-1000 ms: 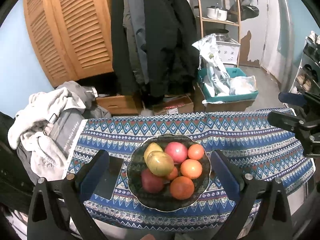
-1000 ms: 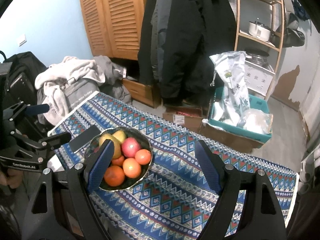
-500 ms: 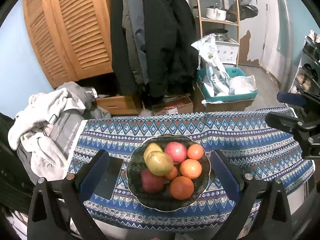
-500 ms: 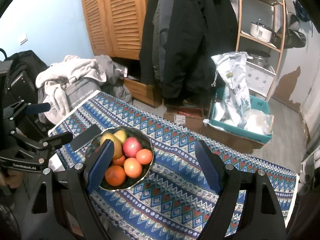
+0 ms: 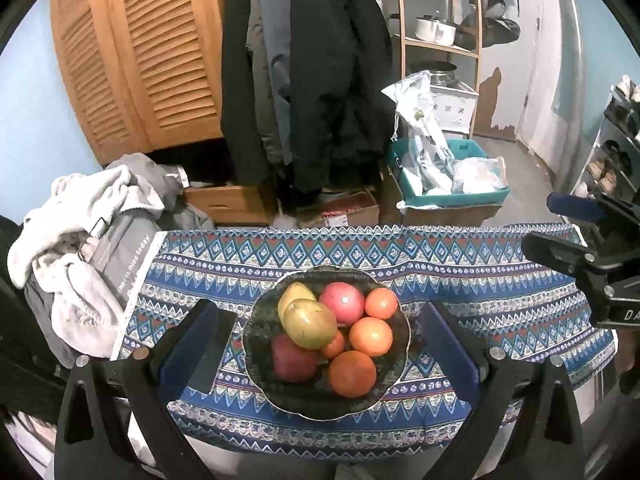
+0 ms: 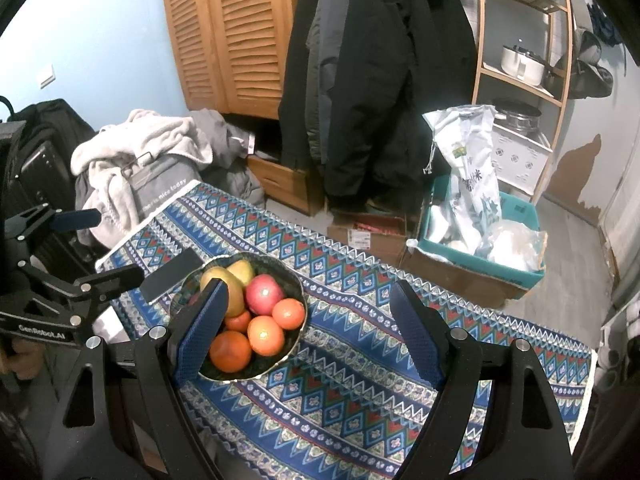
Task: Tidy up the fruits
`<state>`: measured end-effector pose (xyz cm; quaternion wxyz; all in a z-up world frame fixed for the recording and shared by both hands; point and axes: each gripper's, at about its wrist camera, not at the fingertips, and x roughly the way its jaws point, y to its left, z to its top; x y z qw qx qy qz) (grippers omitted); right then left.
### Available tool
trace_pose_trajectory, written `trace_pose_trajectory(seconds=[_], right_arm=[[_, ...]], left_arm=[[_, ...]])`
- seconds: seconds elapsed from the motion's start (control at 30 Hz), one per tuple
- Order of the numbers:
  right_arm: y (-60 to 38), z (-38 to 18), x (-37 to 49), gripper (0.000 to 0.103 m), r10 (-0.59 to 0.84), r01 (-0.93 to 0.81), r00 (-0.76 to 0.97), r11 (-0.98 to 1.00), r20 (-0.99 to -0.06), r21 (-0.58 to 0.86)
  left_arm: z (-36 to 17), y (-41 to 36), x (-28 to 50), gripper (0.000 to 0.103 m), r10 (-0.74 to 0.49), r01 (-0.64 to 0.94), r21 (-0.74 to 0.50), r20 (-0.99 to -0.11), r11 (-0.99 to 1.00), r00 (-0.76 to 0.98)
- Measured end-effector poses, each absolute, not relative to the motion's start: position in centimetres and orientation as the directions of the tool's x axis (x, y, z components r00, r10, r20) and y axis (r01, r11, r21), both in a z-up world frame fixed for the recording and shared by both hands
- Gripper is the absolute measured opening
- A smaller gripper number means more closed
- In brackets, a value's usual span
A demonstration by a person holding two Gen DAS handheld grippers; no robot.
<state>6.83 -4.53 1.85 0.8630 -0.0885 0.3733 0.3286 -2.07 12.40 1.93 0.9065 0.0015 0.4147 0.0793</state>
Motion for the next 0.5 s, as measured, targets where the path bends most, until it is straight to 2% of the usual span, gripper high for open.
trace_pose_trajectory(seconds=[0.5], right_arm=[[-4.53, 1.89, 6.77, 0.082, 0.501, -0.633, 0.506, 0.768, -0.702, 0.092]], left_arm=[[2.08, 12.42, -2.21, 0.102, 0.137, -0.146, 0.053, -0.748, 0.988, 0.649]])
